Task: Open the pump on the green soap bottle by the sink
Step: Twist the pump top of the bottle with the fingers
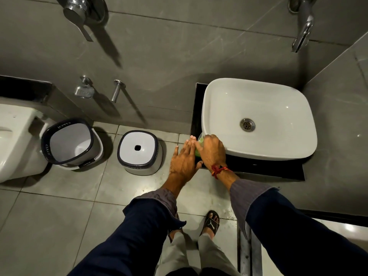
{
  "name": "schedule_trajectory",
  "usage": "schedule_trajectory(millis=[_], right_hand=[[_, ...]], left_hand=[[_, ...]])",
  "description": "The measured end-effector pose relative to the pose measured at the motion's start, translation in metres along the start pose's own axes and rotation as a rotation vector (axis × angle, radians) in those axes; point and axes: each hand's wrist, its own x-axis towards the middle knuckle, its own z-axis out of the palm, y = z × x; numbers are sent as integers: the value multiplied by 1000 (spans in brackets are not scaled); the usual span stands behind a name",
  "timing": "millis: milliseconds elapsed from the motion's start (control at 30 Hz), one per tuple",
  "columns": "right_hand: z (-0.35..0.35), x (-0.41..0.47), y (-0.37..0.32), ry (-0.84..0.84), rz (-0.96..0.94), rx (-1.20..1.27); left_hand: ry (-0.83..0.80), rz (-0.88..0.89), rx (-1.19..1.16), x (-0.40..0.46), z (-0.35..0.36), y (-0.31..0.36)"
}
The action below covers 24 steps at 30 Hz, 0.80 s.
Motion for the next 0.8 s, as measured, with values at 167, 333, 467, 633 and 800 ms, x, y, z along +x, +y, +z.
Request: schedule_trajectory(millis=[167, 333, 467, 633, 800], right_hand=[[7, -11, -4, 9, -90, 13], [0, -2, 2, -34, -11, -46], [0, -11, 3, 4, -46, -27], [5, -9, 7, -30, -20, -13], [2, -11, 0, 40, 64, 20]], left_hand=[[-3, 5, 22, -3, -1, 0], [12, -27, 15, -8, 3, 3], [13, -39, 26, -6, 2, 5], [5, -47, 25, -6, 2, 7], [4, -44, 14, -5, 0, 9]])
